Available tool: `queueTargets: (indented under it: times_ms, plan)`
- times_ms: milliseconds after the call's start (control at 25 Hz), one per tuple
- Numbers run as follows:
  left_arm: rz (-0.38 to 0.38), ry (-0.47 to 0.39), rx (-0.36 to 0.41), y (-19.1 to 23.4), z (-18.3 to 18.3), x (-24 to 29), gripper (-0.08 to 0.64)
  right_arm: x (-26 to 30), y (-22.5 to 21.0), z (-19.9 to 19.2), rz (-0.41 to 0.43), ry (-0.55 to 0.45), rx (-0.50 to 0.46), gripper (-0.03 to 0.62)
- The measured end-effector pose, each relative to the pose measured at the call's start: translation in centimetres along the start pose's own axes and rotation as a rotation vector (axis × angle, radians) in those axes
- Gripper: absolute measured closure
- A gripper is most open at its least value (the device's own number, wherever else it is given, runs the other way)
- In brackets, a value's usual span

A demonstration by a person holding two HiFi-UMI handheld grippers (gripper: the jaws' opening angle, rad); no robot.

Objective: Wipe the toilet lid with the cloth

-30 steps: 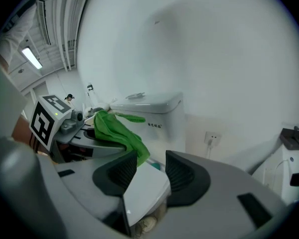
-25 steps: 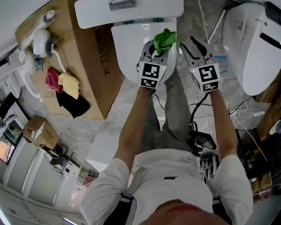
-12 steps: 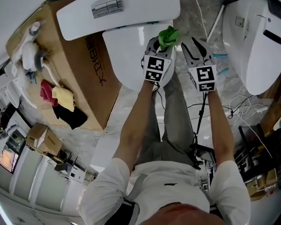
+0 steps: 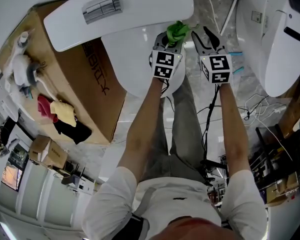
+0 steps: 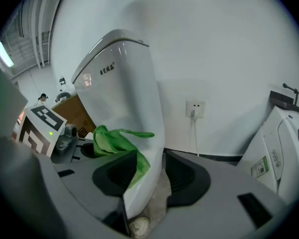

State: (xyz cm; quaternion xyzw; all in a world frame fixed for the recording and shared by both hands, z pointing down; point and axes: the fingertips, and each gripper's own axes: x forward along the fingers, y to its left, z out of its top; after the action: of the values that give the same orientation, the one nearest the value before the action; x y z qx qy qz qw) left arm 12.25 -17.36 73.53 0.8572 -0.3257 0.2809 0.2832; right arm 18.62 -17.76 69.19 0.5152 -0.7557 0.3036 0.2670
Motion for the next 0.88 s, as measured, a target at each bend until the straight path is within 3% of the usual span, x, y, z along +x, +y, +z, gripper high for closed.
queueTargets:
  times_ms: [240, 480, 880]
  plan:
    - [0.011, 0.02, -0.027, 1.4, -1.5, 1.0, 0.476, 1.0, 1.0, -1.0, 0.005, 0.03, -0.032, 0.399]
    - [0.023, 0.053, 0.02, 2.2, -2.0, 1.1, 0.477, 1.0, 2.1, -1.9, 0.002, 0.05, -0.042, 0.399]
    - [0.071, 0.048, -0.011, 5.7, -3.6, -2.3, 0.477, 1.2, 4.5, -2.1, 0.004, 0.075, -0.067, 0.399]
